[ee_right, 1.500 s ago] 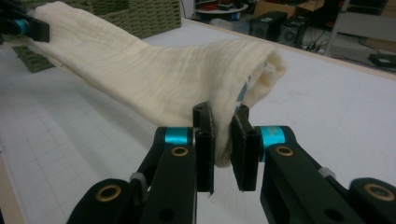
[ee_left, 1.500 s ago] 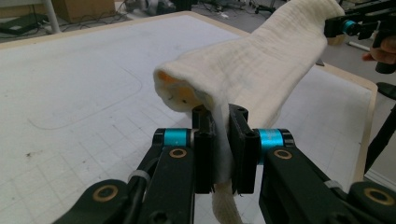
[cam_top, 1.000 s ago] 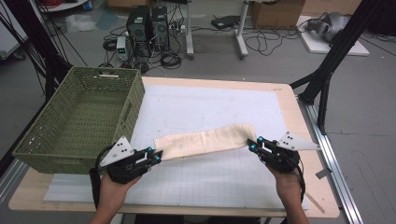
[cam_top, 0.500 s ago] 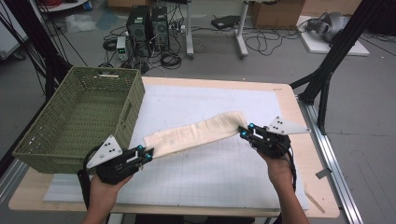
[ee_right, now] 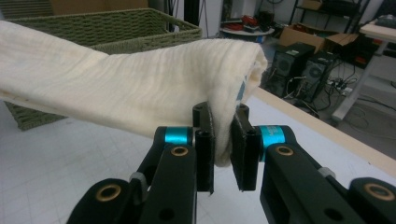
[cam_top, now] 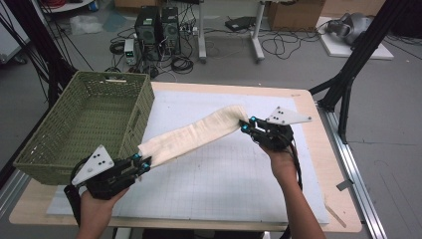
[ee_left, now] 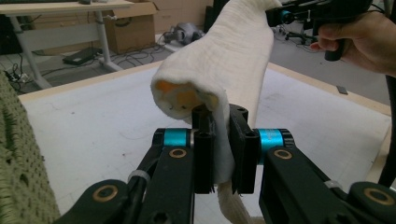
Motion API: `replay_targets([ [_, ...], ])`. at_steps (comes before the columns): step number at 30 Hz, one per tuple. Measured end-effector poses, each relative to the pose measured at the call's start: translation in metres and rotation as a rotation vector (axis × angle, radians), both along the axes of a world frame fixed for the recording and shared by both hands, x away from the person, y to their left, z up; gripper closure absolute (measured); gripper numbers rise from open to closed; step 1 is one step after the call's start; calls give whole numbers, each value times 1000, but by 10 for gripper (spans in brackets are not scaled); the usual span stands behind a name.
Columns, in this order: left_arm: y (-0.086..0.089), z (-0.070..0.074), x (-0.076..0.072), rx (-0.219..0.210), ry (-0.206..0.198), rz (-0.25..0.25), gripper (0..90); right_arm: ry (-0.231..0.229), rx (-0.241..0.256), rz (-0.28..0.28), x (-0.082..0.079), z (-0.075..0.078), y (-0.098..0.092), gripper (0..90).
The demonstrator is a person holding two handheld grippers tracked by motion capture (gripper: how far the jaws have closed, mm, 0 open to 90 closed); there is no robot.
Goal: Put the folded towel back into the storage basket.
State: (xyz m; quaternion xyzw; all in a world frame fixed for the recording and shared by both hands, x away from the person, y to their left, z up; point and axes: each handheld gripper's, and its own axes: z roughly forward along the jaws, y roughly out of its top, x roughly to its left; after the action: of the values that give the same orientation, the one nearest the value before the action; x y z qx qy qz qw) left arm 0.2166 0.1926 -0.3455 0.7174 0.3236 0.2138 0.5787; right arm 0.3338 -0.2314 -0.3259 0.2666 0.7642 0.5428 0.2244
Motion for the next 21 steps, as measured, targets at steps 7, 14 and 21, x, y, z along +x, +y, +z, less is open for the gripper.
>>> replay_targets([
  [7,15,4,-7,-6,-11,40,814,5,-8,32,19,8,24,813],
  [14,29,9,-11,-12,-31,76,814,2,-25,60,43,19,54,813],
  [21,41,12,-14,-18,-40,99,814,1,-33,87,61,29,82,813],
])
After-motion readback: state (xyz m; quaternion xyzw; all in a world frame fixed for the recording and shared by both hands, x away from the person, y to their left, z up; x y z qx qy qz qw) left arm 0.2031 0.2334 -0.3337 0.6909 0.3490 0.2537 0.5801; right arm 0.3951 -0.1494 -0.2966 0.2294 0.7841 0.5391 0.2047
